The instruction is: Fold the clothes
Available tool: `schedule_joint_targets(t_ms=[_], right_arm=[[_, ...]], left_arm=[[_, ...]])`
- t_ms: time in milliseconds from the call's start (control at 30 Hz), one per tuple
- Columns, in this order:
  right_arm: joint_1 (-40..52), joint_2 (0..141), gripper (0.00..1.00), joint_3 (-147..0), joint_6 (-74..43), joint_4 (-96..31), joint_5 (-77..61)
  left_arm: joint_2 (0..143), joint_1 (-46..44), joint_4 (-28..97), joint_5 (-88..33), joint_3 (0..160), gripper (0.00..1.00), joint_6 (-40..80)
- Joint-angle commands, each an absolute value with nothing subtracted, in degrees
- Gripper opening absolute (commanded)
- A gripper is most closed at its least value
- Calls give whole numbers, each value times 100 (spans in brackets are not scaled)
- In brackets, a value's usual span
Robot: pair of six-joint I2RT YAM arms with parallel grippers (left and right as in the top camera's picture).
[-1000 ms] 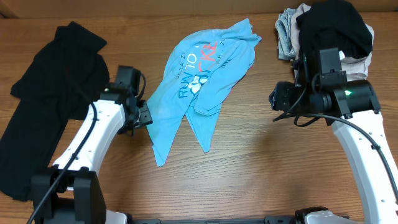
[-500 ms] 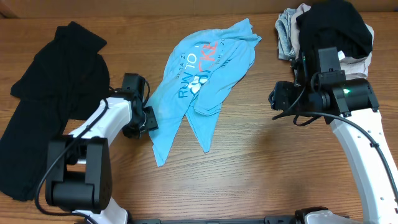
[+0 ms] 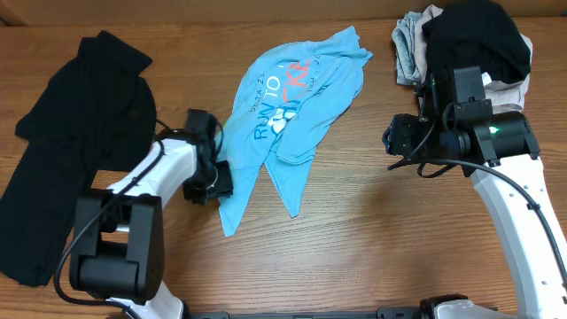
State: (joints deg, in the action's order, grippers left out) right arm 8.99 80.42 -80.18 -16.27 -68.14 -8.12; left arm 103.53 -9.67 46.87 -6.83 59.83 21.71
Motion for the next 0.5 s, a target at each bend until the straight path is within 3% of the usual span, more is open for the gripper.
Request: schedule_joint_targets(t_ms=[0, 167, 467], right_arm=[[904, 8044, 54, -8014, -1636, -6766, -775], [904, 8044, 54, -8014, -1636, -6779, -775], [904, 8044, 54, -8014, -1636, -6818, -864]], left_arm=[[10438, -1245, 4687, -423, 5929, 37, 2016], [10438, -1288, 4670, 78, 5935, 19, 2060], [10436, -967, 5157, 263, 6556, 14, 1957]])
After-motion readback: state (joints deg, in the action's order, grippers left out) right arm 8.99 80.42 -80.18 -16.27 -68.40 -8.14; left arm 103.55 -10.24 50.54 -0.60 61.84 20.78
